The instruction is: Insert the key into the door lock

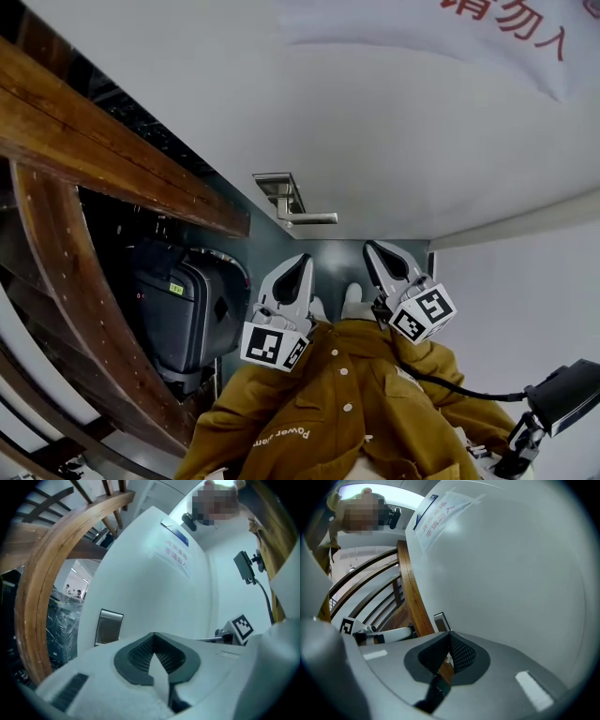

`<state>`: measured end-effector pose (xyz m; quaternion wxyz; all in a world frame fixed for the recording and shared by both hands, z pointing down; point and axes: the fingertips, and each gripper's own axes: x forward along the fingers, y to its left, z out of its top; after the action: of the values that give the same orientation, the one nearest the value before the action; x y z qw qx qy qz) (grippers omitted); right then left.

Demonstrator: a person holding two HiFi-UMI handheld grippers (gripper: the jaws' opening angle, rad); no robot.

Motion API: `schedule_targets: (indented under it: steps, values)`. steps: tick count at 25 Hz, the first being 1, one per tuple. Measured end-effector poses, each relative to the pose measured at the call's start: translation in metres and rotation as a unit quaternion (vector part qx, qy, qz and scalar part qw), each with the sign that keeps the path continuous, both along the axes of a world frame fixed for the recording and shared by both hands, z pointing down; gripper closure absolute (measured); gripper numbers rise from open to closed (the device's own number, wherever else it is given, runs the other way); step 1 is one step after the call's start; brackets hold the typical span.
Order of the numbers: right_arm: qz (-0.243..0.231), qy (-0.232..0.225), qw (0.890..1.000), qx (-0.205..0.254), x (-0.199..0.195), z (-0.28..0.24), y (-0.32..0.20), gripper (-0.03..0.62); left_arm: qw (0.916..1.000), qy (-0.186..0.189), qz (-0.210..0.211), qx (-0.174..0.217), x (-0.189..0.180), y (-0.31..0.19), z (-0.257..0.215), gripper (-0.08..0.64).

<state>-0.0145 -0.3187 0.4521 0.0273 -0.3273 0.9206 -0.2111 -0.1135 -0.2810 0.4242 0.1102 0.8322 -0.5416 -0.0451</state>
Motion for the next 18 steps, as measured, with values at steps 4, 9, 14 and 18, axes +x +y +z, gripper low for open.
schedule_targets:
  steps: [4, 9, 14, 18]
  values:
    - [-0.003, 0.009, 1.0, 0.004, -0.003, 0.001, -0.001, 0.588, 0.9998, -0.011, 0.016, -0.004, 0.012, 0.005, 0.001, 0.558]
    - [-0.006, 0.048, 0.999, 0.019, -0.005, 0.006, 0.004, 0.588, 0.9994, -0.003, 0.025, -0.023, 0.018, 0.004, 0.013, 0.558]
    - [-0.008, 0.06, 0.998, 0.026, -0.004, 0.01, 0.005, 0.588, 0.9992, -0.008, 0.033, -0.022, 0.025, 0.002, 0.014, 0.558]
    - [-0.005, 0.056, 0.998, 0.025, -0.002, 0.01, 0.005, 0.588, 0.9991, -0.006, 0.033, -0.026, 0.027, 0.003, 0.016, 0.558]
